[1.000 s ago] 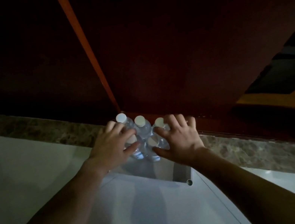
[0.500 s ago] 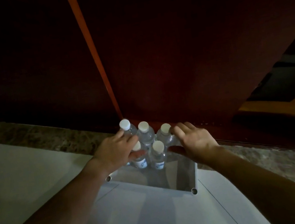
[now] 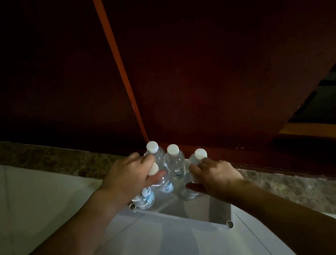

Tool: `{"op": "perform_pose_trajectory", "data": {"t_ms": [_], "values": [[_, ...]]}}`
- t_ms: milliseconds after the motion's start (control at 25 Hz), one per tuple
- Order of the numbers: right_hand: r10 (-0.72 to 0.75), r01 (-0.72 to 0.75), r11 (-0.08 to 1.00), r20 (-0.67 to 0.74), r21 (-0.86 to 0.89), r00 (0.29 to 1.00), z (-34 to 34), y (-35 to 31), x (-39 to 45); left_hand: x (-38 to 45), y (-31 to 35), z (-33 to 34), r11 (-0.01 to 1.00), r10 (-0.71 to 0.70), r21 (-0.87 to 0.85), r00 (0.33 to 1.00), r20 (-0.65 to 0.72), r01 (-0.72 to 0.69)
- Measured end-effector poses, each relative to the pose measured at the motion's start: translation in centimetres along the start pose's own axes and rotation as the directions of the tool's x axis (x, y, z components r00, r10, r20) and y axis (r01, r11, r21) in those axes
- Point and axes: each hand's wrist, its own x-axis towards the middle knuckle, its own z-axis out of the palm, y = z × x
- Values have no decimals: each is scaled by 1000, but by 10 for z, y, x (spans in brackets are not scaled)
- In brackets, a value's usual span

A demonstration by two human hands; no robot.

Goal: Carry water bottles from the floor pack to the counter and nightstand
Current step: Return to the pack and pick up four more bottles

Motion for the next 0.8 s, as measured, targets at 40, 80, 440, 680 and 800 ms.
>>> {"op": "perform_pose_trajectory", "data": {"t_ms": [40,80,440,680,800], "values": [[4,-4,1000,4,9,1000,-7,2,-3,6,0,-12,1000,0,11,1000,15,0],[19,-19,1000,5,15,1000,-21,3,-6,15,0,-27,1000,-9,13,999,41,8],[-39,46,995,-83,87,996,-398,-21,-33,157,-18,-366,959,-280,36,915,292,282],[21,-3,993,-157,114,987,-752,-44,-83,269,-32,-712,974,-224,25,931,286,227],[66,-41,994,-256,103,964,-933,-62,-117,332,-38,-891,980,-194,-9,959,206,200]]}}
